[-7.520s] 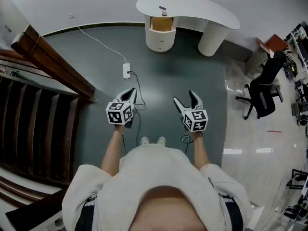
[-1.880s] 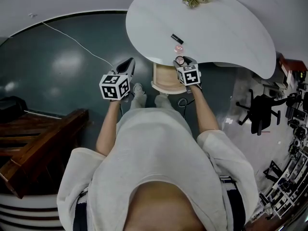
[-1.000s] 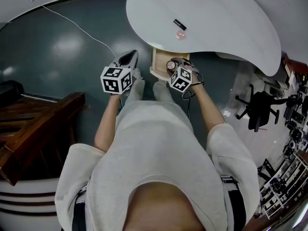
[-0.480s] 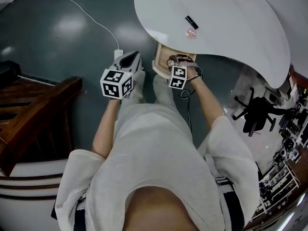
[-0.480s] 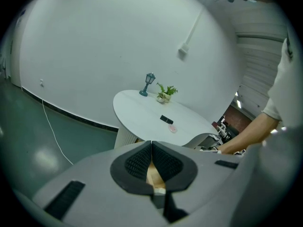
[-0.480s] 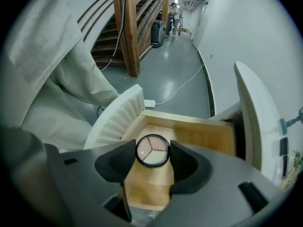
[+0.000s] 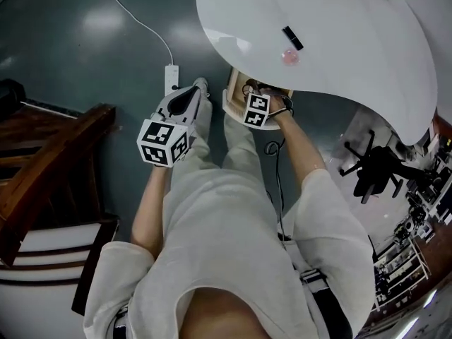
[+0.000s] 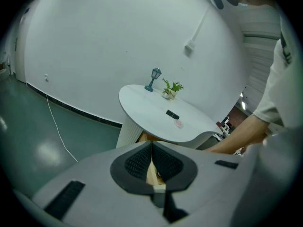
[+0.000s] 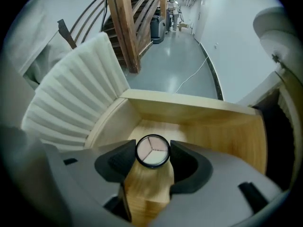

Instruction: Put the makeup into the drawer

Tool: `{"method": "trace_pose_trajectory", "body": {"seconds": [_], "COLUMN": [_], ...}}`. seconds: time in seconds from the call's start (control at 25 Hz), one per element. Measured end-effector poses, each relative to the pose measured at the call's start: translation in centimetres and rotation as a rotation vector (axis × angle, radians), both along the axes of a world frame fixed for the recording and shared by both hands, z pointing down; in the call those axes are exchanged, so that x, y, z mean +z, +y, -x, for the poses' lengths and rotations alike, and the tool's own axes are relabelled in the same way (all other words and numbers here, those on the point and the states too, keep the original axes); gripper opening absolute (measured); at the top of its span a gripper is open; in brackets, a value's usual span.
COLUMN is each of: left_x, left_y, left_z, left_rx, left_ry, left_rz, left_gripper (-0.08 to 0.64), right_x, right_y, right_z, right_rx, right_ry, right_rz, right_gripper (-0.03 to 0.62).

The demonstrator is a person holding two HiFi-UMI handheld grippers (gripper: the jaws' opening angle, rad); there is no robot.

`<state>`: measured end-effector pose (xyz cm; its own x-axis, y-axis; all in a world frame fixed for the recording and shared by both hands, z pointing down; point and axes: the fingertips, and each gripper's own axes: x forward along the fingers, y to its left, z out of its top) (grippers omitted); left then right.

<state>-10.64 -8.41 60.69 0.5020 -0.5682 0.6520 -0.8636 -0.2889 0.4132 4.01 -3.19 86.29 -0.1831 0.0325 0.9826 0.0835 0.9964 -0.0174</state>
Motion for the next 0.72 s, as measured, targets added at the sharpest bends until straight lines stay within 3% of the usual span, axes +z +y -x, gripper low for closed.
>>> {"method": "trace_pose_trajectory", "body": {"seconds": [0.48,0.64,0.72], "left_x": [2.3,2.1,2.0], "left_y": [0.9,0.6,0.8], "left_z": [1.1,1.7,2.0], "left_rx": [-0.047,-0.063,-0.065], "left_ry": [0.017,0.018,0.016], "left_rz": [0.041,0.042,0.04], "left_gripper": [0.012,0.012,0.012], "right_x": [5.2,5.3,5.0], "right_y": [0.3,0.2,0.4], "right_z": [-0.1,-0.2,-0.2], "right_rx": [-0.016,0.019,0.037], "right_ry": [0.061,0.058,0.054], "right_rz": [0.031,0.045,0.063], "right_gripper": [0.224,0.226,0.289]}}
